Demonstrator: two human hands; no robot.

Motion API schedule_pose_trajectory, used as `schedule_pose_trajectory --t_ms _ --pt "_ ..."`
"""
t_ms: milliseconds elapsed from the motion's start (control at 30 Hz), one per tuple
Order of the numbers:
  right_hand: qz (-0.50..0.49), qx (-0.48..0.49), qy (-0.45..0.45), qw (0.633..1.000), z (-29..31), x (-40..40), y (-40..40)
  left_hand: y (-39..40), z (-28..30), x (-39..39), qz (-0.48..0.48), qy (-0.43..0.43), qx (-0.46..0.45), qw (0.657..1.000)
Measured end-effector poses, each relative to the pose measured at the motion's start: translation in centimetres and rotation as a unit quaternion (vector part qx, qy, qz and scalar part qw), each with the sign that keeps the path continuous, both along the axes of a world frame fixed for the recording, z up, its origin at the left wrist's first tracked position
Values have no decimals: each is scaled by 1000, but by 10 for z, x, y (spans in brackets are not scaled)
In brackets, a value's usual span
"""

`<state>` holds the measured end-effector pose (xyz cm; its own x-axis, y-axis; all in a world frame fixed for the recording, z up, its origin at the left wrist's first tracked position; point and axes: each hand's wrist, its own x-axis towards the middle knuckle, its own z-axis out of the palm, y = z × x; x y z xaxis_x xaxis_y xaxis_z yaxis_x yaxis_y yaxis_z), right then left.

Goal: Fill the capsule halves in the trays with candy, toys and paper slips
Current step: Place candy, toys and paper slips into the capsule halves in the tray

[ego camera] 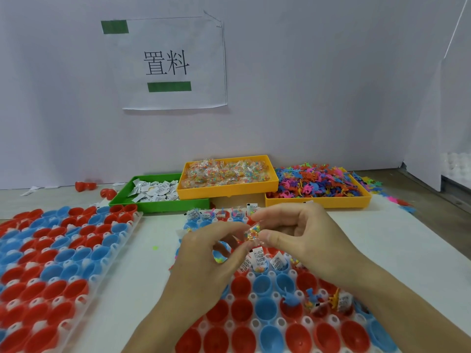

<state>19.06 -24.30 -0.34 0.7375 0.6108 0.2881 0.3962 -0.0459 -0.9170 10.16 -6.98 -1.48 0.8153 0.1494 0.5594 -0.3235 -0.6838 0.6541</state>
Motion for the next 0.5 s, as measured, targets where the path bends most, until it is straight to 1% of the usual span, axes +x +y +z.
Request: schedule_pose_trajectory --t_ms 133,267,500 --pt "15 -6 -1 1000 0 -1 0 2 -4 2 9 4 28 1000" --pt "12 -28 -44 999 0 -3 1 0 -5 2 1 8 41 999" --pt "14 -31 -75 997 1 -4 -1 0 -3 1 -32 20 36 999"
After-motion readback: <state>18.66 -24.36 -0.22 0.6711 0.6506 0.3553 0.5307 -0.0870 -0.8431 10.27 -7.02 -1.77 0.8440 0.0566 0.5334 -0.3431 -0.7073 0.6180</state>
